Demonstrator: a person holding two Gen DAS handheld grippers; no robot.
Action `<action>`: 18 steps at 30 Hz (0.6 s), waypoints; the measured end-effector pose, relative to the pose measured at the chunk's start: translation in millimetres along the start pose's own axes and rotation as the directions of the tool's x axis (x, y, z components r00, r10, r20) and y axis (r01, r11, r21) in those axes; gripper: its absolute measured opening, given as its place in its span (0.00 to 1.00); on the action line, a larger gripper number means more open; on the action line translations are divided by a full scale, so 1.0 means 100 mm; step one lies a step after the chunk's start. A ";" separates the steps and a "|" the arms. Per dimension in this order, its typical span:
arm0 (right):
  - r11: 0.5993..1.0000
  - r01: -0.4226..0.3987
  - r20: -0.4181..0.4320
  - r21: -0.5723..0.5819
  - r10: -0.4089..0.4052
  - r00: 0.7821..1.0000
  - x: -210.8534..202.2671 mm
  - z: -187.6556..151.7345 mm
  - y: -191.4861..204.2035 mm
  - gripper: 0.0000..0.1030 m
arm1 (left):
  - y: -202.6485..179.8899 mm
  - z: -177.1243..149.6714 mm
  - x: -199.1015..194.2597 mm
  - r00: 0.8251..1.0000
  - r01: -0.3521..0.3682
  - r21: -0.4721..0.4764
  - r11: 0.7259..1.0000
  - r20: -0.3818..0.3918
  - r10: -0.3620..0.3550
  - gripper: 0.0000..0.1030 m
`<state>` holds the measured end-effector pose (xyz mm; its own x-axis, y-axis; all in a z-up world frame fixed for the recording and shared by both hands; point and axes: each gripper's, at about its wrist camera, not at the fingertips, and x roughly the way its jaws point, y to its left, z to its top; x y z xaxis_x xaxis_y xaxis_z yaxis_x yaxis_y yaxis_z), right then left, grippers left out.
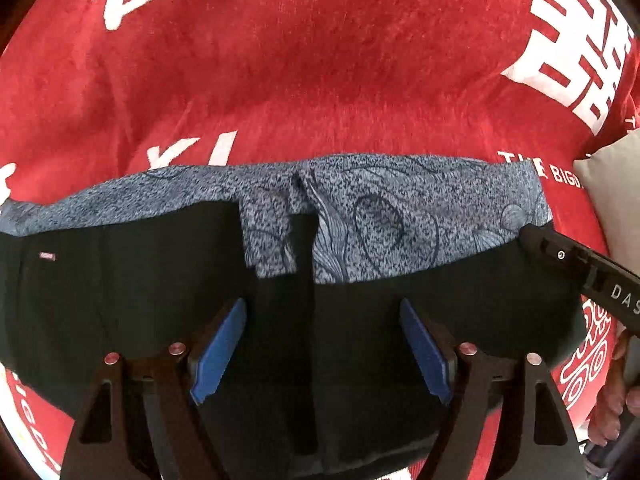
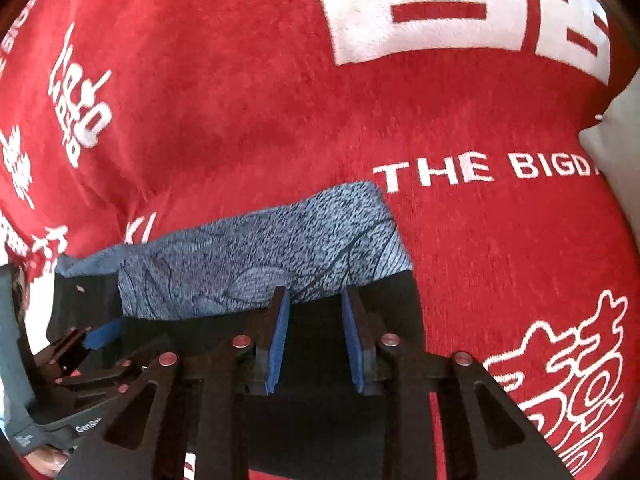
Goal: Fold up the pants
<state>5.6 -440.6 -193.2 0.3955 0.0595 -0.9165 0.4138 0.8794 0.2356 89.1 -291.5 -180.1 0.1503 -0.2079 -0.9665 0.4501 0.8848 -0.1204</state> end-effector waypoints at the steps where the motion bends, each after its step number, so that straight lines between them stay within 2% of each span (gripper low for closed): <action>1: 1.000 0.014 -0.002 -0.025 -0.014 1.000 0.00 -0.02 0.04 0.29 | 0.00 -0.02 -0.01 1.000 -0.005 -0.001 1.000 0.002 0.005 0.78; 5: 0.995 0.028 -0.019 -0.094 -0.030 0.999 -0.06 -0.10 0.16 0.29 | 0.03 -0.15 -0.10 1.000 -0.021 -0.020 1.000 0.007 0.021 0.78; 12: 0.995 0.009 -0.034 -0.103 -0.012 0.999 -0.13 -0.26 0.19 0.33 | 0.13 -0.42 -0.26 0.999 -0.033 -0.052 0.998 0.015 0.033 0.78; 18: 0.986 0.035 -0.033 -0.162 -0.041 0.999 -0.20 -0.38 0.30 0.37 | 0.09 -0.48 -0.30 0.999 -0.044 -0.057 0.997 0.009 0.044 0.78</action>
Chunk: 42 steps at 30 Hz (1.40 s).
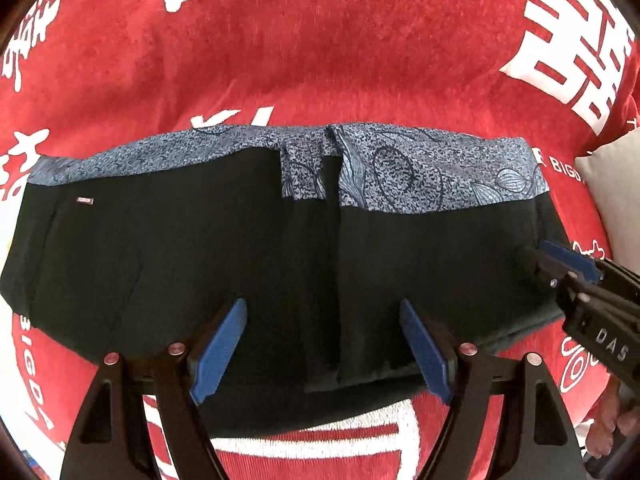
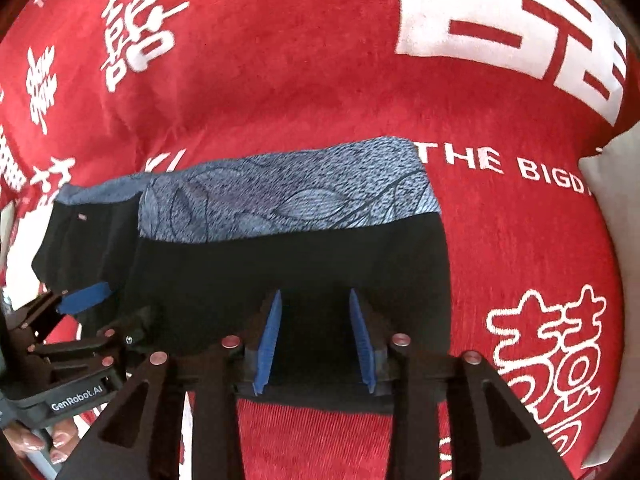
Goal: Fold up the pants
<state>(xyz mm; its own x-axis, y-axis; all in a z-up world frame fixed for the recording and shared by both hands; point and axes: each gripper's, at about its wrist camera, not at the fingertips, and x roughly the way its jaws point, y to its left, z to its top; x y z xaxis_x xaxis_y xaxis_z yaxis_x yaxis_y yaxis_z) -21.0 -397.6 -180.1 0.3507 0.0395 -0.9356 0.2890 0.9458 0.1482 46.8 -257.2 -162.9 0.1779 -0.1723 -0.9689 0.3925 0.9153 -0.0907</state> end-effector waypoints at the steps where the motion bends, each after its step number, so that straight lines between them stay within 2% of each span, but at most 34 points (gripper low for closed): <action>1: 1.000 0.000 -0.003 -0.005 0.000 1.000 -0.02 -0.01 0.01 0.38 | -0.01 0.01 0.00 1.000 -0.002 -0.004 1.000 -0.001 0.002 0.78; 3: 1.000 -0.011 -0.003 0.000 0.011 1.000 -0.09 -0.02 0.01 0.38 | 0.00 0.02 -0.08 1.000 -0.008 -0.024 1.000 0.004 0.008 0.78; 6: 0.999 -0.037 0.006 0.023 0.037 0.999 -0.20 -0.06 -0.02 0.39 | 0.00 0.05 -0.26 0.998 0.019 -0.040 0.999 0.053 -0.017 0.78; 9: 0.999 -0.037 0.012 0.041 0.036 0.999 -0.28 -0.15 -0.02 0.46 | -0.08 0.10 -0.33 0.996 0.047 -0.011 0.999 0.082 -0.046 0.78; 13: 0.998 -0.029 0.004 0.060 0.029 1.000 -0.36 -0.25 -0.04 0.47 | -0.22 0.07 -0.18 0.994 0.096 0.035 0.995 0.041 -0.098 0.78; 15: 0.997 -0.034 -0.003 0.071 0.034 0.999 -0.38 -0.27 -0.06 0.47 | -0.24 0.00 -0.02 0.998 0.065 0.041 0.997 -0.015 -0.065 0.78; 17: 0.996 -0.037 -0.013 0.086 0.038 0.999 -0.42 -0.29 -0.11 0.48 | -0.18 -0.08 0.05 0.997 0.067 0.017 0.998 -0.038 -0.067 0.78; 19: 0.994 -0.043 -0.020 0.098 0.046 0.999 -0.45 -0.32 -0.13 0.48 | -0.11 -0.11 0.03 0.996 0.079 -0.023 0.997 -0.039 -0.080 0.78; 24: 0.992 -0.053 -0.044 0.112 0.058 0.997 -0.51 -0.38 -0.13 0.52 | 0.00 -0.20 -0.14 0.999 0.019 -0.067 0.998 -0.043 -0.022 0.78; 27: 0.991 -0.063 -0.070 0.118 0.072 0.995 -0.53 -0.42 -0.11 0.59 | 0.06 -0.26 -0.25 0.998 -0.032 -0.076 0.997 -0.059 0.027 0.78; 32: 0.992 -0.078 -0.117 0.099 0.089 0.989 -0.52 -0.48 -0.02 0.61 | 0.21 -0.34 -0.35 0.995 -0.066 -0.116 0.991 -0.088 0.056 0.78; 36: 0.993 -0.090 -0.165 0.077 0.102 0.981 -0.46 -0.53 0.08 0.68 | 0.36 -0.40 -0.41 0.994 -0.078 -0.164 0.983 -0.089 0.064 0.78; 42: 0.994 -0.105 -0.191 0.024 0.108 0.976 -0.42 -0.52 0.29 0.71 | 0.54 -0.48 -0.42 0.993 -0.084 -0.199 0.976 -0.095 0.066 0.78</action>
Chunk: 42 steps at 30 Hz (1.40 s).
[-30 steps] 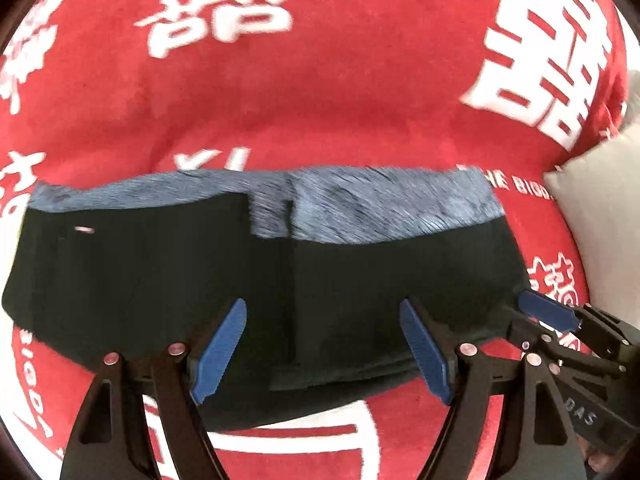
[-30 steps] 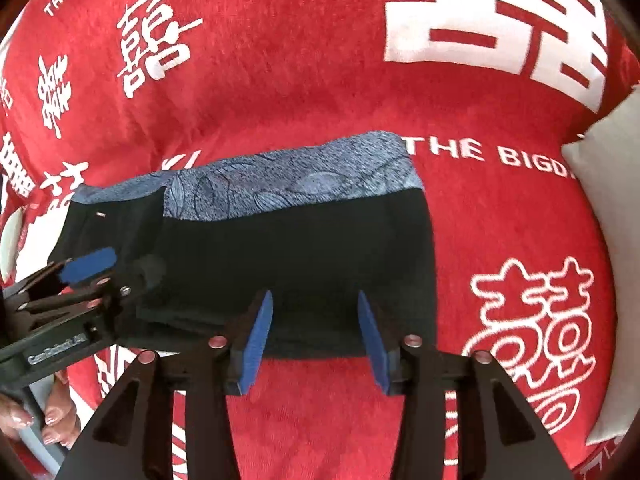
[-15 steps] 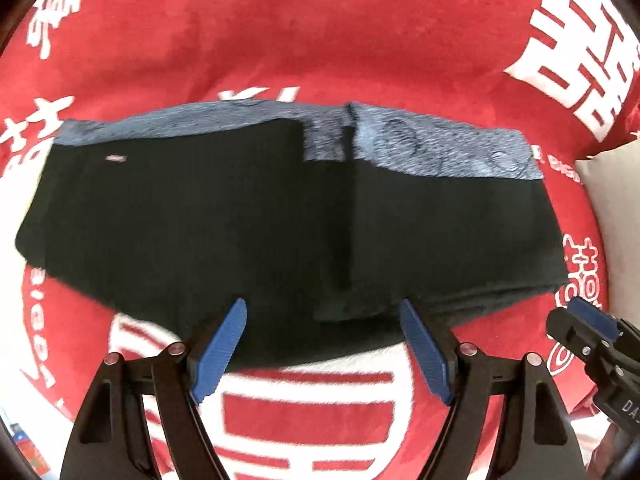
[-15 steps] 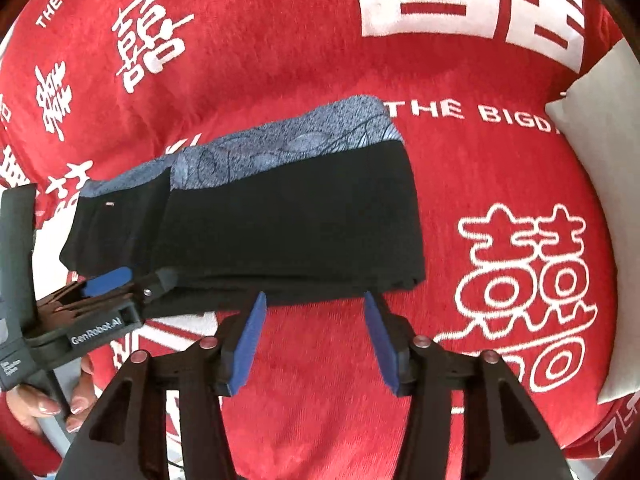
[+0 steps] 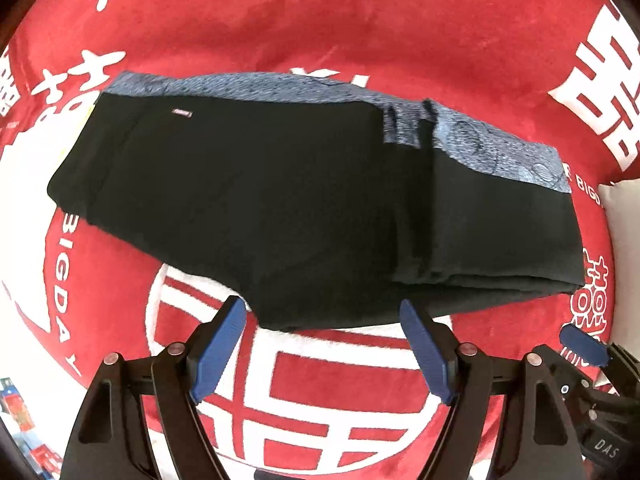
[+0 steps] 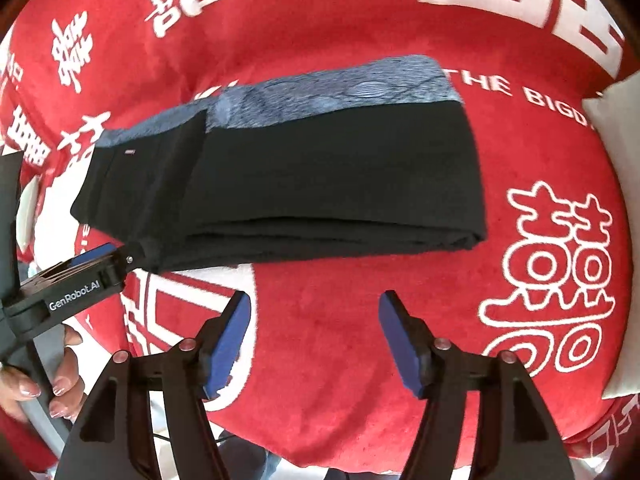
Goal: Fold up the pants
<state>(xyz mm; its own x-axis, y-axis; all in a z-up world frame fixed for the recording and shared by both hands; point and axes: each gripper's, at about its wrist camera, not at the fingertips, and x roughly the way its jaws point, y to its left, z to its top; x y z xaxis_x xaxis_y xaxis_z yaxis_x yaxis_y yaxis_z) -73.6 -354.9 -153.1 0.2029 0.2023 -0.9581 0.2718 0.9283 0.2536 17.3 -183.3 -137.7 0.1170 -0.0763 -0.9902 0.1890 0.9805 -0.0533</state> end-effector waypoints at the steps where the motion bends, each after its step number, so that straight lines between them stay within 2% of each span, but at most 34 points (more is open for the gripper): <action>1: 1.000 0.002 -0.001 -0.007 -0.002 1.000 0.01 0.01 0.04 0.72 | 0.02 -0.01 -0.01 1.000 -0.004 -0.002 1.000 -0.001 0.004 0.78; 10: 0.998 0.010 -0.006 -0.057 -0.010 1.000 0.11 0.03 0.55 0.77 | 0.42 -0.07 0.08 1.000 0.003 -0.034 0.999 -0.024 -0.004 0.78; 11: 0.998 0.008 -0.009 -0.059 -0.009 1.000 0.13 0.03 0.60 0.77 | 0.46 -0.08 0.09 1.000 0.004 -0.039 0.999 -0.028 -0.005 0.81; 12: 0.998 0.006 -0.013 -0.061 -0.007 1.000 0.15 0.03 0.66 0.77 | 0.53 -0.09 0.10 0.999 0.007 -0.050 0.999 -0.031 -0.008 0.88; 13: 0.998 0.004 -0.018 -0.065 -0.005 1.000 0.17 0.03 0.71 0.77 | 0.59 -0.10 0.10 1.000 0.009 -0.062 0.998 -0.029 -0.011 0.99; 19: 0.995 0.007 -0.039 -0.100 -0.011 0.999 0.31 0.00 1.10 0.77 | 0.98 -0.14 0.11 0.999 0.022 -0.100 0.995 -0.027 -0.024 0.99; 25: 0.989 0.041 -0.050 -0.143 -0.048 0.998 0.41 0.01 1.42 0.77 | 1.45 -0.18 0.18 0.996 0.071 -0.166 0.984 -0.048 -0.080 0.99; 28: 0.986 0.059 -0.064 -0.157 -0.070 0.995 0.49 0.04 1.55 0.77 | 1.67 -0.17 0.11 0.998 0.067 -0.214 0.974 -0.006 -0.070 0.99; 31: 0.982 0.089 -0.067 -0.167 -0.101 0.993 0.57 0.08 1.63 0.77 | 1.97 -0.07 0.06 0.994 0.101 -0.277 0.956 0.059 -0.088 0.99; 34: 0.978 0.117 -0.068 -0.172 -0.131 0.989 0.67 0.14 1.67 0.77 | 2.28 0.09 0.13 0.982 0.179 -0.350 0.920 0.116 -0.148 0.99; 37: 0.976 0.131 -0.081 -0.175 -0.147 0.986 0.79 0.17 1.68 0.77 | 2.52 0.23 0.27 0.960 0.269 -0.396 0.878 0.178 -0.214 0.99; 39: 0.974 0.138 -0.081 -0.179 -0.154 0.985 0.84 0.18 1.69 0.77 | 2.61 0.31 0.39 0.940 0.334 -0.416 0.846 0.216 -0.265 0.99; 42: 0.973 0.137 -0.081 -0.184 -0.154 0.985 0.89 0.16 1.70 0.78 | 2.73 0.35 0.52 0.898 0.436 -0.442 0.784 0.265 -0.351 0.99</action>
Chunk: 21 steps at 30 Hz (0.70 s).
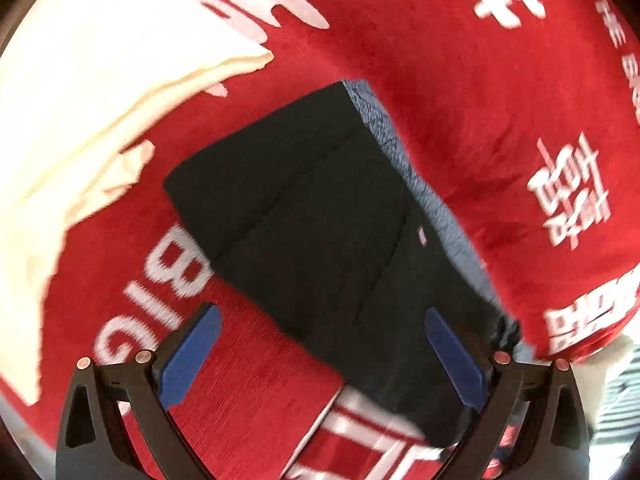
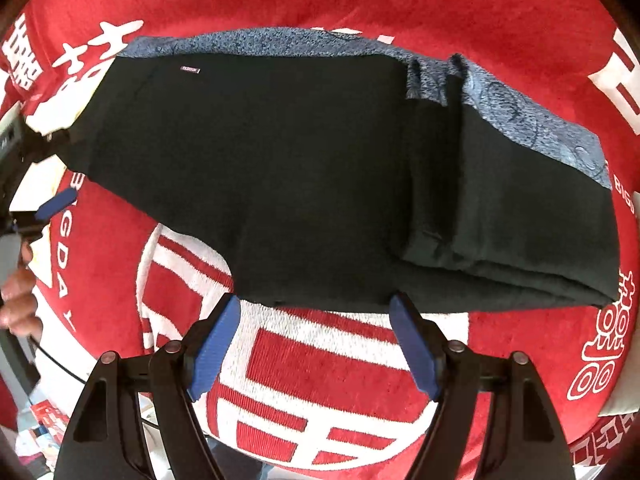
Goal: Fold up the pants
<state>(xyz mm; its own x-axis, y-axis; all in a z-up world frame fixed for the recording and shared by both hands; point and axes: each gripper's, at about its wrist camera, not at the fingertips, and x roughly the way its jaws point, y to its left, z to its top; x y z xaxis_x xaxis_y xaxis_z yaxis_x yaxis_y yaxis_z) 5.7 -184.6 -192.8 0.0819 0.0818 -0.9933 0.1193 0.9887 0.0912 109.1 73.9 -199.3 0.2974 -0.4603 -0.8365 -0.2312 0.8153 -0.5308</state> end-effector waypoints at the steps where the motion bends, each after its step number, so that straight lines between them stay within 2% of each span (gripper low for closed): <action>1: 1.000 -0.001 0.001 -0.002 0.001 1.000 0.01 0.00 0.01 0.78 | 0.03 0.01 0.02 1.000 0.028 -0.016 0.999 -0.002 -0.028 0.99; 7: 1.000 -0.023 -0.034 0.002 0.023 0.999 0.09 -0.08 -0.03 0.78 | 0.05 0.11 0.03 0.986 0.163 -0.045 0.986 0.027 -0.162 0.99; 10: 1.000 -0.023 -0.023 0.006 0.023 0.999 0.10 -0.09 -0.03 0.78 | -0.03 0.15 -0.05 0.977 0.204 -0.010 0.979 0.057 -0.203 0.99; 12: 1.000 -0.017 -0.018 -0.007 0.017 1.000 0.09 -0.10 -0.01 0.78 | -0.04 0.17 0.01 0.984 0.172 0.001 0.985 0.046 -0.172 0.99; 14: 0.999 -0.020 -0.015 -0.026 0.020 1.000 0.06 -0.10 0.03 0.78 | 0.01 0.21 0.17 0.991 0.130 -0.033 0.991 0.003 -0.130 0.99; 16: 0.999 -0.015 -0.001 -0.052 0.015 1.000 -0.01 -0.09 0.08 0.78 | 0.01 0.23 0.15 0.993 0.121 -0.039 0.992 0.021 -0.120 0.99; 18: 0.998 -0.023 0.018 -0.065 0.025 1.000 -0.12 -0.04 0.12 0.78 | -0.08 0.27 0.17 0.999 0.043 -0.039 0.998 0.019 -0.042 0.88; 19: 0.998 -0.026 0.026 -0.065 0.028 0.999 -0.17 -0.01 0.12 0.78 | -0.09 0.28 0.18 1.000 0.019 -0.039 0.999 0.020 -0.018 0.72; 20: 0.998 -0.030 0.038 -0.062 0.032 0.999 -0.23 0.05 0.11 0.78 | -0.11 0.29 0.19 1.000 -0.021 -0.038 0.999 0.020 0.022 0.51; 21: 0.998 -0.033 0.047 -0.058 0.035 0.998 -0.28 0.10 0.10 0.78 | -0.11 0.30 0.20 0.998 -0.058 -0.035 0.998 0.021 0.058 0.40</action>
<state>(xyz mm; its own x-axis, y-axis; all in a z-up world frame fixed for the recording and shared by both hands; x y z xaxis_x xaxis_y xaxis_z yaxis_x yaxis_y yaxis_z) 14.8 -178.5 -163.1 0.1324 0.1106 -0.9850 0.0592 0.9911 0.1192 145.4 66.2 -206.1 0.3029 -0.4043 -0.8630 -0.2798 0.8279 -0.4860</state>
